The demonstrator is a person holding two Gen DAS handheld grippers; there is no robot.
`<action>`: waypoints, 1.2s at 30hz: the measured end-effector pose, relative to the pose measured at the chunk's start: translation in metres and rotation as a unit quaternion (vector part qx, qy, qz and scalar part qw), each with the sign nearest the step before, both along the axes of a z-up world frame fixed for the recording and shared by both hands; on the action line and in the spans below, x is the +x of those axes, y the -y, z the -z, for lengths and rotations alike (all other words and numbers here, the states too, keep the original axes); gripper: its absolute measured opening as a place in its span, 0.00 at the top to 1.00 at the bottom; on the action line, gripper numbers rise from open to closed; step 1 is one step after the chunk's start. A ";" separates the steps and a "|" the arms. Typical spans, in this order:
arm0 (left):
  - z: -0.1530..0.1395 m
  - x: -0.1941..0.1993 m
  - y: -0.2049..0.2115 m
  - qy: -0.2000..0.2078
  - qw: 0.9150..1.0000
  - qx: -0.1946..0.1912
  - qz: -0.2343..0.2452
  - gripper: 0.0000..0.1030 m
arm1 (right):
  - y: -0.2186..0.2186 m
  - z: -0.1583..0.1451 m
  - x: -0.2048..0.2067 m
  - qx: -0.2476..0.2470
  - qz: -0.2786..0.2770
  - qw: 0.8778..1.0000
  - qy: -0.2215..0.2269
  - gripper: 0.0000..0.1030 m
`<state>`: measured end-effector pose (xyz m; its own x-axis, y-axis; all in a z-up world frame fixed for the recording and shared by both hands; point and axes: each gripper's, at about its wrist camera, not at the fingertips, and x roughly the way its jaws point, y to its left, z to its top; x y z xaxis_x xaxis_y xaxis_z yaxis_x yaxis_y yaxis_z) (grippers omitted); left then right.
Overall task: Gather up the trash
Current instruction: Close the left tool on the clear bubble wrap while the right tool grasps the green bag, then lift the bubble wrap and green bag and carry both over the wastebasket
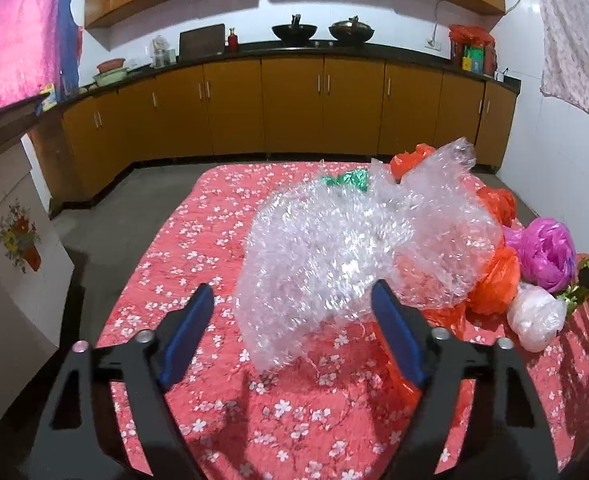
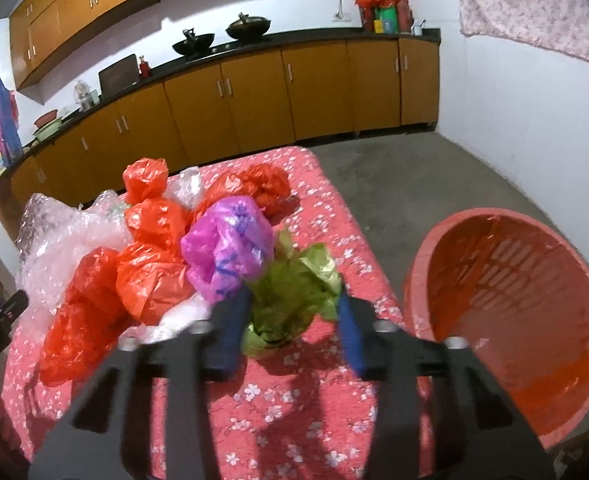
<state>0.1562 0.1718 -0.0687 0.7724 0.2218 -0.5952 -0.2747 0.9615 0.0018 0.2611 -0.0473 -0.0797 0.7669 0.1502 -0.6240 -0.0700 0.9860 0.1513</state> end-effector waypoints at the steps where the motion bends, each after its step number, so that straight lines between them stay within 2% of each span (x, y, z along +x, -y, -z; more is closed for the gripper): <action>1: 0.000 0.000 -0.002 0.002 1.000 -0.006 -0.001 0.27 | 0.000 0.000 -0.001 0.002 -0.001 1.000 0.001 0.80; 4: -0.003 0.004 -0.004 0.005 1.000 -0.013 0.000 0.30 | 0.000 0.000 -0.002 0.001 -0.003 1.000 0.003 0.86; 6: -0.005 0.007 -0.002 0.006 1.000 -0.012 0.007 0.36 | 0.000 0.001 -0.002 0.002 -0.003 1.000 0.003 0.88; 8: -0.005 0.011 -0.002 0.002 1.000 -0.013 0.017 0.58 | 0.001 0.000 -0.005 0.001 -0.004 1.000 0.005 0.90; 9: -0.006 0.014 -0.003 0.000 1.000 -0.015 0.020 0.65 | 0.001 0.000 -0.006 0.001 -0.004 1.000 0.006 0.91; 11: -0.006 0.014 -0.005 -0.002 0.999 -0.021 0.026 0.84 | 0.002 -0.002 -0.009 0.002 -0.006 1.000 0.008 0.92; 14: -0.011 0.007 -0.006 0.005 1.000 -0.011 0.024 0.93 | 0.004 -0.008 -0.014 0.005 -0.007 1.000 0.015 0.93; 36: -0.068 -0.050 -0.017 0.065 0.998 -0.006 0.017 0.98 | 0.017 -0.064 -0.062 0.003 -0.027 0.997 0.073 0.95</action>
<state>0.1060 0.1884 -0.0010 0.8501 0.1881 -0.4919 -0.2391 0.9701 -0.0423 0.1992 -0.0642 -0.0157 0.8403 0.1971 -0.5050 -0.1452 0.9794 0.1406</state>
